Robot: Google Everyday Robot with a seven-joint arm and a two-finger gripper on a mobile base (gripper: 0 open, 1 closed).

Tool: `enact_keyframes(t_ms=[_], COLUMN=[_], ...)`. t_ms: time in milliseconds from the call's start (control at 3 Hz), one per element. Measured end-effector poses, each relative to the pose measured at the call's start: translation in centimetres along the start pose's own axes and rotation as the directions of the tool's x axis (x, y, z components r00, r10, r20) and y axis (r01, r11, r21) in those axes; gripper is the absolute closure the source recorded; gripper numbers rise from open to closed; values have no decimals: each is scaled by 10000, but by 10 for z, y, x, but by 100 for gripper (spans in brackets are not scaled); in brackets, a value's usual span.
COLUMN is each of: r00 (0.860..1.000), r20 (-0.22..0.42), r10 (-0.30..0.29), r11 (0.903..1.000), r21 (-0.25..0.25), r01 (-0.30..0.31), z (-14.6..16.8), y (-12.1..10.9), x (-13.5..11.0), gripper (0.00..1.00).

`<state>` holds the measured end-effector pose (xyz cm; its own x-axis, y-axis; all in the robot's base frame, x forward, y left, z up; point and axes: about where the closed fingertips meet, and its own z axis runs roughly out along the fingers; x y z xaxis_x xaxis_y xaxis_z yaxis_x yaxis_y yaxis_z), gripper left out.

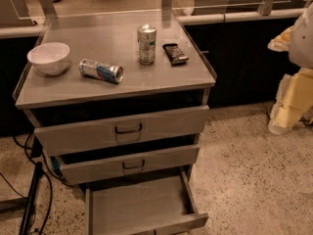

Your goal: Close bottom drawer

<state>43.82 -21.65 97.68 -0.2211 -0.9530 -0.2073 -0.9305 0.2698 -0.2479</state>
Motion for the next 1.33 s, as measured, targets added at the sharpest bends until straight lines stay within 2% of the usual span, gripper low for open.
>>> enact_keyframes(t_ms=[333, 667, 1333], r00=[10000, 10000, 10000], r20=[0, 0, 1], r10=[0, 0, 0], r11=[10000, 10000, 10000], r21=[0, 0, 2], r01=[0, 0, 0], z=[0, 0, 0], y=[0, 0, 0], x=[0, 0, 0], gripper=[0, 10, 56])
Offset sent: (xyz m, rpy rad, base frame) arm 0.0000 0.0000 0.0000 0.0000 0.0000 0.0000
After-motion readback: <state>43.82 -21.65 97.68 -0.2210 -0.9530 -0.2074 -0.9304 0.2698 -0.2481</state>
